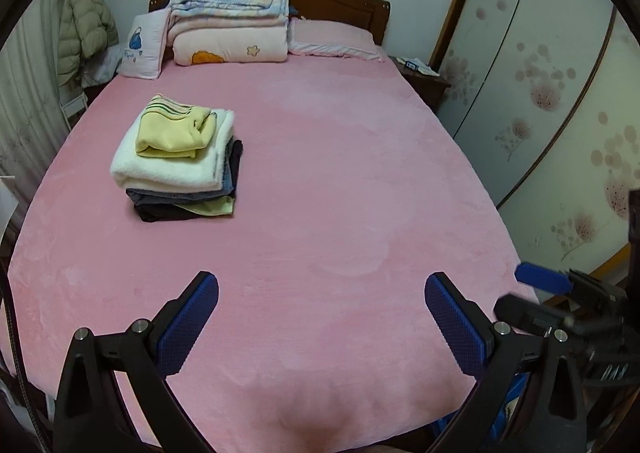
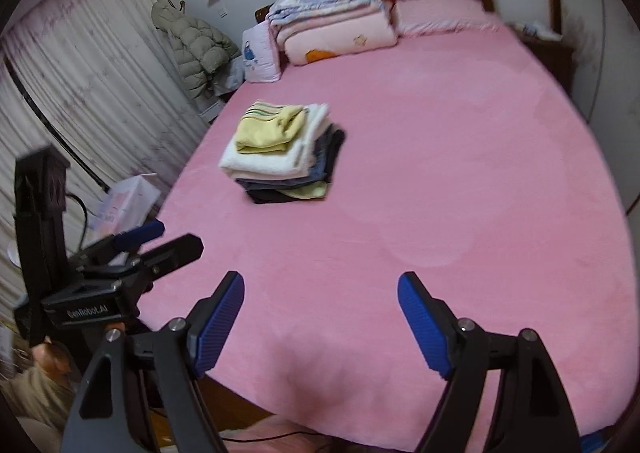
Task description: Fold large clothes
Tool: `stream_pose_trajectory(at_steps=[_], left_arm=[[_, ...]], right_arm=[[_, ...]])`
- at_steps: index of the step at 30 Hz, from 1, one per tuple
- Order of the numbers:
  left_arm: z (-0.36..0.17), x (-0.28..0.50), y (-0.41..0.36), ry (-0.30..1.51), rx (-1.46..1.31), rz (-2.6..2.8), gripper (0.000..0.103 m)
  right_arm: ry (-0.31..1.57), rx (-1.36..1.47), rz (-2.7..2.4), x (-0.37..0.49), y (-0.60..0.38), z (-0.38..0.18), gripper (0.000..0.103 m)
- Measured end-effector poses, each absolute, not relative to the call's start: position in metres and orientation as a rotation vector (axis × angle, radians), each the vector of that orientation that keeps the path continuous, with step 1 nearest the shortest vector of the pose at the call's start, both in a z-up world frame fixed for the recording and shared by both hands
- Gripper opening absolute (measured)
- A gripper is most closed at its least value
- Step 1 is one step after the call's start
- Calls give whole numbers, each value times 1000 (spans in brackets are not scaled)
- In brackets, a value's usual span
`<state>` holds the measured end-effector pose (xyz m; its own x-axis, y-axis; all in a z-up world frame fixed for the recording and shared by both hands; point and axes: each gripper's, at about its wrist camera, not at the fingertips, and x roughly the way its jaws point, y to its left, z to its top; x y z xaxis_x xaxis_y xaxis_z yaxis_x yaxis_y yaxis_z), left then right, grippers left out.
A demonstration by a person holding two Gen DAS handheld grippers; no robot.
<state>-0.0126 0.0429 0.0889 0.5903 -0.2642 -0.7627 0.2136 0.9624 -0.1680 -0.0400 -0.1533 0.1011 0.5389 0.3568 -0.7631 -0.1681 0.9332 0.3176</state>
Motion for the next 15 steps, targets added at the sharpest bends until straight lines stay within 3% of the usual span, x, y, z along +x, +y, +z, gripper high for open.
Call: stream_pose_trajectory(at_steps=[15], left_arm=[[65, -56, -7, 899, 20, -83, 102]], right_arm=[[866, 172, 142, -74, -189, 94, 81]])
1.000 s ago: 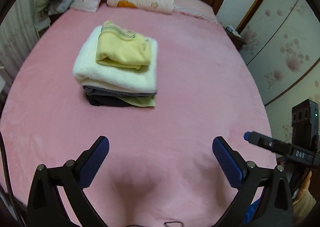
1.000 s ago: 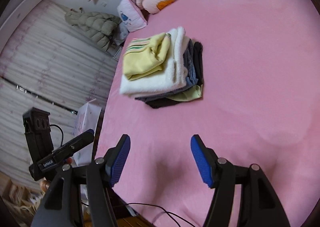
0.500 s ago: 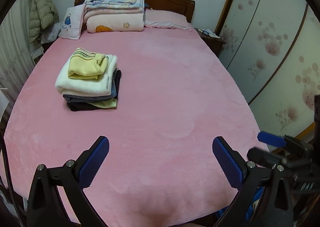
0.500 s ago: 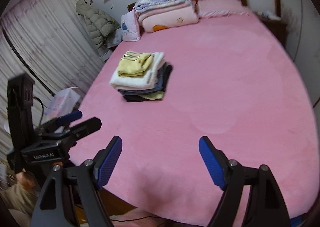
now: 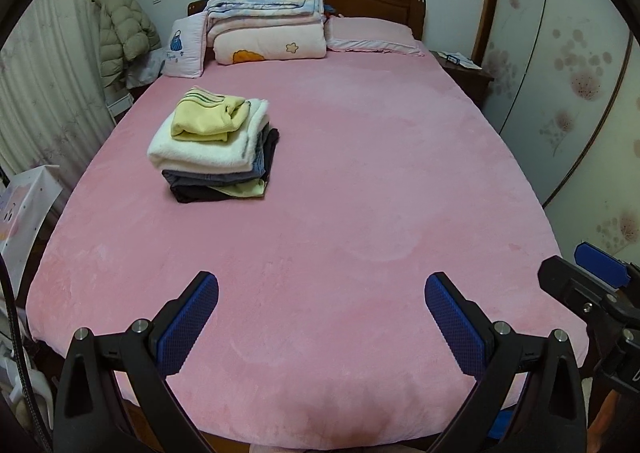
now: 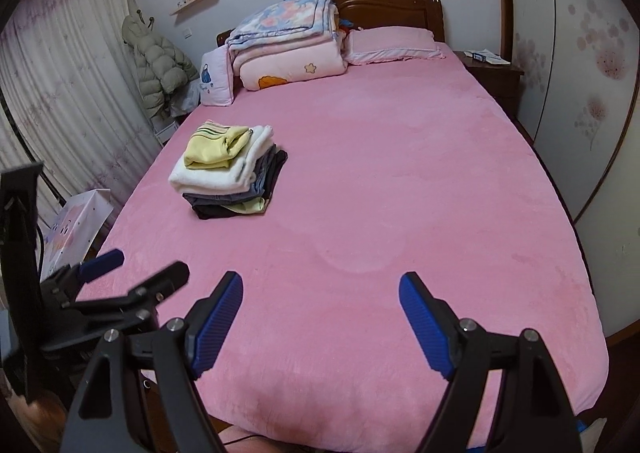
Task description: Fold large clothes
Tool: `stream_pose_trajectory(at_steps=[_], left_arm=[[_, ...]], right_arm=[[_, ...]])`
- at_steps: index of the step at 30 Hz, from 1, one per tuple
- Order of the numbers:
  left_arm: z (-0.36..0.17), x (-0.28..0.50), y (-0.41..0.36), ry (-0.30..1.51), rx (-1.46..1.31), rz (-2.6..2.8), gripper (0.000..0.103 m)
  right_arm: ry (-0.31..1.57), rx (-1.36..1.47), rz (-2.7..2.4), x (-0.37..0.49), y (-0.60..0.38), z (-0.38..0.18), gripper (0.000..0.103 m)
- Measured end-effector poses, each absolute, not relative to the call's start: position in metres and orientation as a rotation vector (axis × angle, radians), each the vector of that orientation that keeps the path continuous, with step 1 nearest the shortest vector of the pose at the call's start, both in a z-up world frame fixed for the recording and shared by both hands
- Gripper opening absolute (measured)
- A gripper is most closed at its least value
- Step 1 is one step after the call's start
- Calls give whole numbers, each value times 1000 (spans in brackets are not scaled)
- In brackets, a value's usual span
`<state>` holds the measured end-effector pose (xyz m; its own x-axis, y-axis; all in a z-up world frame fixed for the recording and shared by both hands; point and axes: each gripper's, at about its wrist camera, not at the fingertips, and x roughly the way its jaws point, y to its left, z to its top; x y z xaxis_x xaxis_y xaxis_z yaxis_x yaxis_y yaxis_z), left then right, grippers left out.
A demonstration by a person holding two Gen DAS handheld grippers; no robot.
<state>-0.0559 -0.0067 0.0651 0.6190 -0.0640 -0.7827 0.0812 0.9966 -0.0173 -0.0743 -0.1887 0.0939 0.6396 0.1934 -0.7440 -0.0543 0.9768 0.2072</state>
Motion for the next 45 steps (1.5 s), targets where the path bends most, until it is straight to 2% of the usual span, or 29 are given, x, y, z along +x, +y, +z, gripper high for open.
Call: stream_pose_trajectory(at_steps=[3, 23, 45], left_arm=[[62, -56, -8, 906, 32, -81, 102], [59, -50, 1, 906, 5, -87, 102], [52, -37, 13, 933, 11, -95, 102]], right_arm=[[895, 180, 160, -70, -186, 88, 85], [988, 151, 82, -55, -186, 67, 85], [994, 137, 75, -51, -181, 66, 85]])
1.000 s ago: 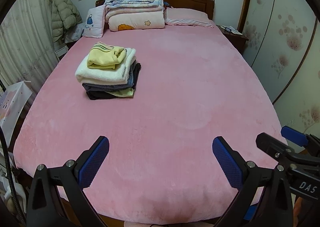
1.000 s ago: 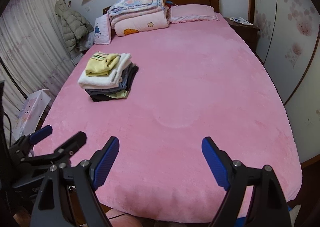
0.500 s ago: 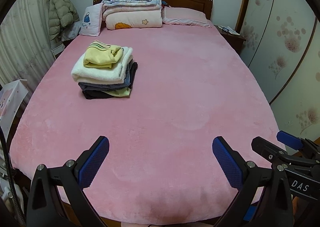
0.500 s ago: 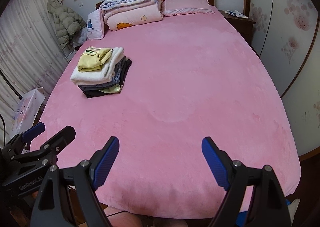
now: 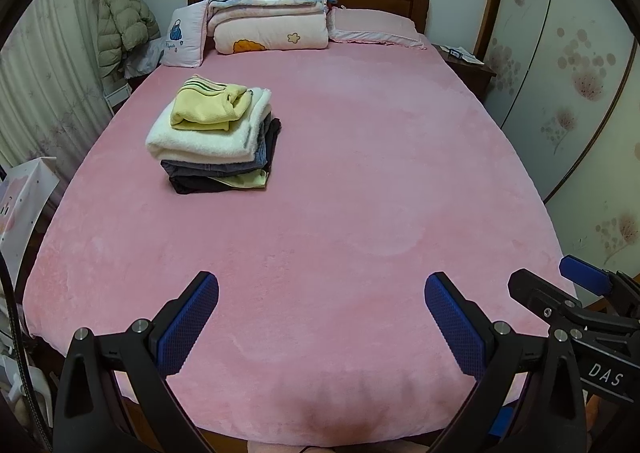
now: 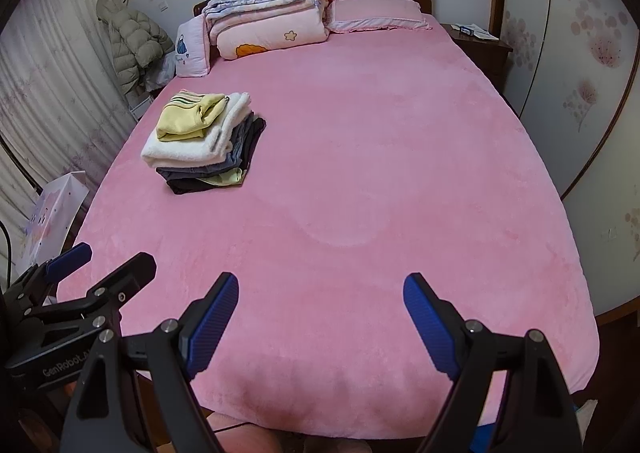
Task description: Fold large clothes
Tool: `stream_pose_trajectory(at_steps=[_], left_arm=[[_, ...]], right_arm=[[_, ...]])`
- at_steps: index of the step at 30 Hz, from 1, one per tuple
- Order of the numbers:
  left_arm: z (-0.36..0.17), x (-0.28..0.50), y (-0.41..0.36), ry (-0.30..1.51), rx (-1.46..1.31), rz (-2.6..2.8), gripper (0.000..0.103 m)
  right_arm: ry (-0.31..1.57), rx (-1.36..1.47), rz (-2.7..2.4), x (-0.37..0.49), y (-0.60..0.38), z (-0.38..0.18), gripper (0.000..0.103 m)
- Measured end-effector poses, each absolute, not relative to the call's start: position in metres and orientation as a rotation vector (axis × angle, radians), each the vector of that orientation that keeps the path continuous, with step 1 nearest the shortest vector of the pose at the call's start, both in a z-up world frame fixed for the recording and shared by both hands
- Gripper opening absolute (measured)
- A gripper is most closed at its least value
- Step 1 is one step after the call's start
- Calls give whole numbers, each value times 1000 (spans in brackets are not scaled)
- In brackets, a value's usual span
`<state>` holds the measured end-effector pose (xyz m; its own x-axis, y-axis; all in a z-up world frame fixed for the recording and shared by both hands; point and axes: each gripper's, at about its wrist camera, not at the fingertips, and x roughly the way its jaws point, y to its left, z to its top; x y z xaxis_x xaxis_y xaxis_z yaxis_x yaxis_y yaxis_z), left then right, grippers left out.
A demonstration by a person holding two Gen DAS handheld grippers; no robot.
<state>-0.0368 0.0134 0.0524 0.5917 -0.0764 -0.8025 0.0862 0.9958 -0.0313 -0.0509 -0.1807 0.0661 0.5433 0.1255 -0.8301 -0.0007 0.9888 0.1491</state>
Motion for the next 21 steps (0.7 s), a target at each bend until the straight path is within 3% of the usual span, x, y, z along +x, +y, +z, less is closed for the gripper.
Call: stream_pose_trajectory(at_steps=[21], left_arm=[[50, -35, 24, 937, 15, -83, 102]], right_arm=[[1000, 132, 80, -48, -178, 65, 85]])
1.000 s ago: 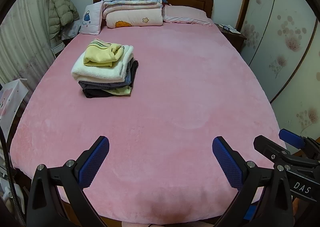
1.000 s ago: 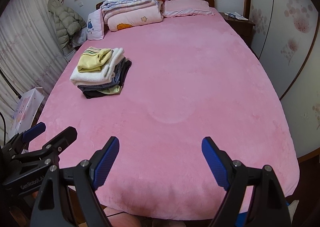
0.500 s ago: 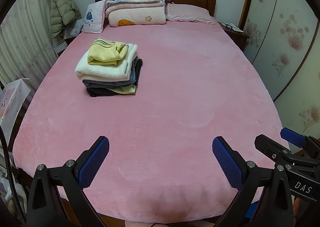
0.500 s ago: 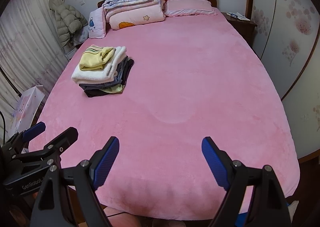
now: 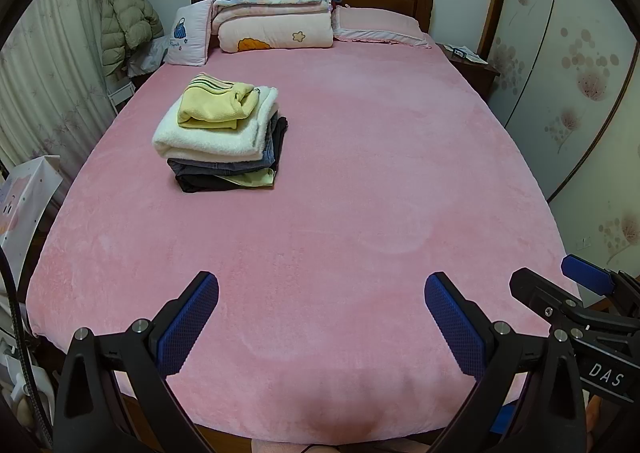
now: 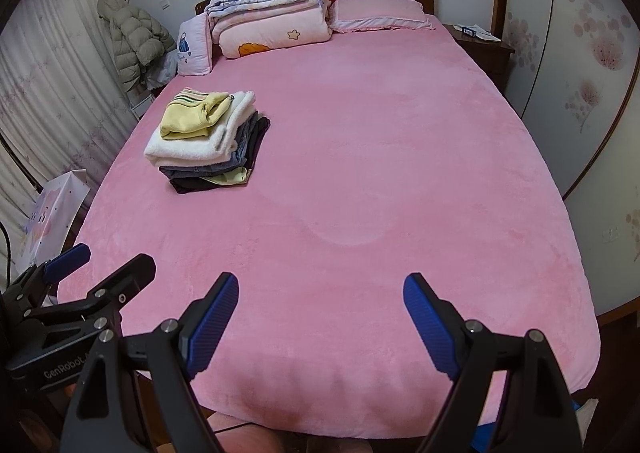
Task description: Fold large clothes
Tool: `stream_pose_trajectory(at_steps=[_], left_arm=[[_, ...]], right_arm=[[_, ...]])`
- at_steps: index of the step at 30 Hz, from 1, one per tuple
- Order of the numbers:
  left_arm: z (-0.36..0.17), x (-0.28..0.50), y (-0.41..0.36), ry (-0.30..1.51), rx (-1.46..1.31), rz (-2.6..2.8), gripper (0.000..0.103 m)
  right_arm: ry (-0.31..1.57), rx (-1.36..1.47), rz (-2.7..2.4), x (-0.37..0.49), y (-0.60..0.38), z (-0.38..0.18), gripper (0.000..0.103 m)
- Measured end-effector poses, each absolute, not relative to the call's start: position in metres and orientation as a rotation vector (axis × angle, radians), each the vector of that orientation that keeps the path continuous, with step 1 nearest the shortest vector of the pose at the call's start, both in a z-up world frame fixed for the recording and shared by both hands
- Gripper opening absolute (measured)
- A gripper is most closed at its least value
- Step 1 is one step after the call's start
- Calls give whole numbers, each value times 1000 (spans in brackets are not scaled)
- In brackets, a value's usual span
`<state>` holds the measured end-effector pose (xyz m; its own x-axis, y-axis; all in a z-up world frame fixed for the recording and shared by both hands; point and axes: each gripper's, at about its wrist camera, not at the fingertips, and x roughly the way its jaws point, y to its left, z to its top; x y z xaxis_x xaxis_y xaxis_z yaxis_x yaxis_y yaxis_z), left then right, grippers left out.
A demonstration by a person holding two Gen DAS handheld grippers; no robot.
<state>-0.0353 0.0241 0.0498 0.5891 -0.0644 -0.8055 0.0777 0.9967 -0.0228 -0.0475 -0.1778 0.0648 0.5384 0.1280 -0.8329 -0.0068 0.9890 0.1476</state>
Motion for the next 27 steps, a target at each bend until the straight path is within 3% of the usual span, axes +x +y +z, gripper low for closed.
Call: stream_pose_trajectory(at_steps=[27], left_arm=[[45, -33, 31, 958, 17, -99, 102]], right_arm=[[1021, 127, 66, -48, -167, 57, 85]])
